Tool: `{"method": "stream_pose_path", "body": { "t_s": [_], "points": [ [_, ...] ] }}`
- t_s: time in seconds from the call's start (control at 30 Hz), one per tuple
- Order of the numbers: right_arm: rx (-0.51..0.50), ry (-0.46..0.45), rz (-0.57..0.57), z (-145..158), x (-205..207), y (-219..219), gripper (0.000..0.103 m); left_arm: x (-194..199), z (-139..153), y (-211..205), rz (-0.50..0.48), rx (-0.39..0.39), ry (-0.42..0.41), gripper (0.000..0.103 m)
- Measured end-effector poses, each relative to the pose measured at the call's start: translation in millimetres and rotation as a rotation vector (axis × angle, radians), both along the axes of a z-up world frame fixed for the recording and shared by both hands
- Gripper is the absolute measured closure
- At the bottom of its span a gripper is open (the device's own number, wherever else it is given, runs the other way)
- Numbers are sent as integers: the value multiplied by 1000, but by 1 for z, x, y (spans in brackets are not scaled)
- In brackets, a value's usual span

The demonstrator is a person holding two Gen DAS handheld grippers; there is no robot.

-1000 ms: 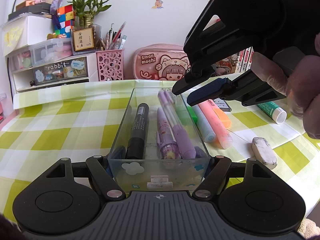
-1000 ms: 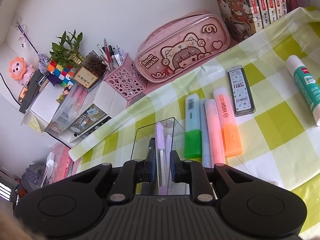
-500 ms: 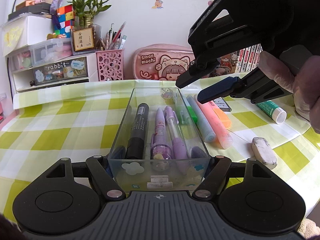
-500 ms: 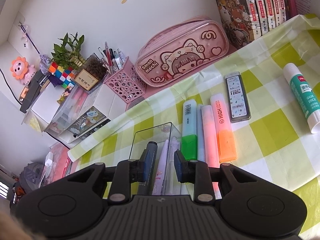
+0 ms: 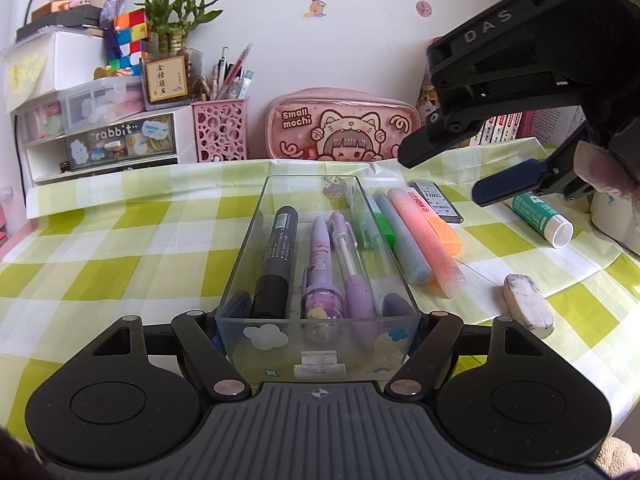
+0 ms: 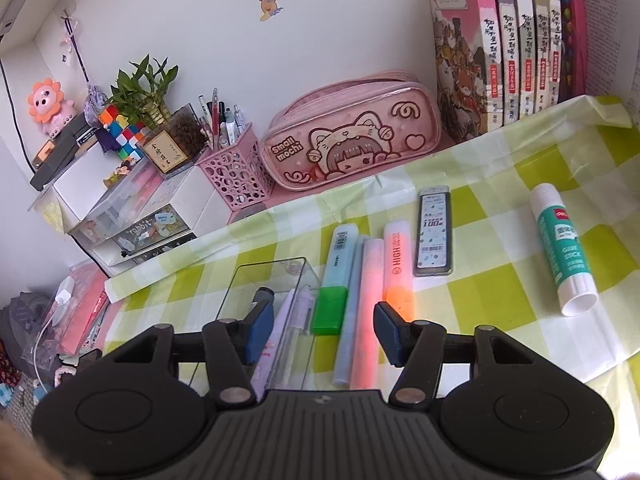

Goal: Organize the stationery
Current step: 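Move the right tool to the pink highlighter and grasp it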

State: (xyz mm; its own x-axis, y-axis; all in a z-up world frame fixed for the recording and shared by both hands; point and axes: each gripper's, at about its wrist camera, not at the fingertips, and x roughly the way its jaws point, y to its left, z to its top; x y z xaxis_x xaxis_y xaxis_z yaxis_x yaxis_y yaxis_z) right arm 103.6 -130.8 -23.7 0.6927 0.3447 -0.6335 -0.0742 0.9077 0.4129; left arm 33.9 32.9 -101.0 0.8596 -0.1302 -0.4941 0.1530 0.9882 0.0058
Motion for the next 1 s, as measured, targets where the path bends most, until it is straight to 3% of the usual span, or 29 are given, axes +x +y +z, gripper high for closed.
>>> {"method": "stream_pose_path", "body": {
  "t_s": [0.2,0.43,0.8,1.0],
  "points": [
    [16,-3,-32,-5,0,-21,36,0,0,0,0,0,0,29],
    [-15,29,20,-21,4,-10,38,0,0,0,0,0,0,29],
    [-45,81,95,-39,9,0,79,0,0,0,0,0,0,29],
    [-96,79,130,-37,4,-2,82,0,0,0,0,0,0,29]
  ]
}}
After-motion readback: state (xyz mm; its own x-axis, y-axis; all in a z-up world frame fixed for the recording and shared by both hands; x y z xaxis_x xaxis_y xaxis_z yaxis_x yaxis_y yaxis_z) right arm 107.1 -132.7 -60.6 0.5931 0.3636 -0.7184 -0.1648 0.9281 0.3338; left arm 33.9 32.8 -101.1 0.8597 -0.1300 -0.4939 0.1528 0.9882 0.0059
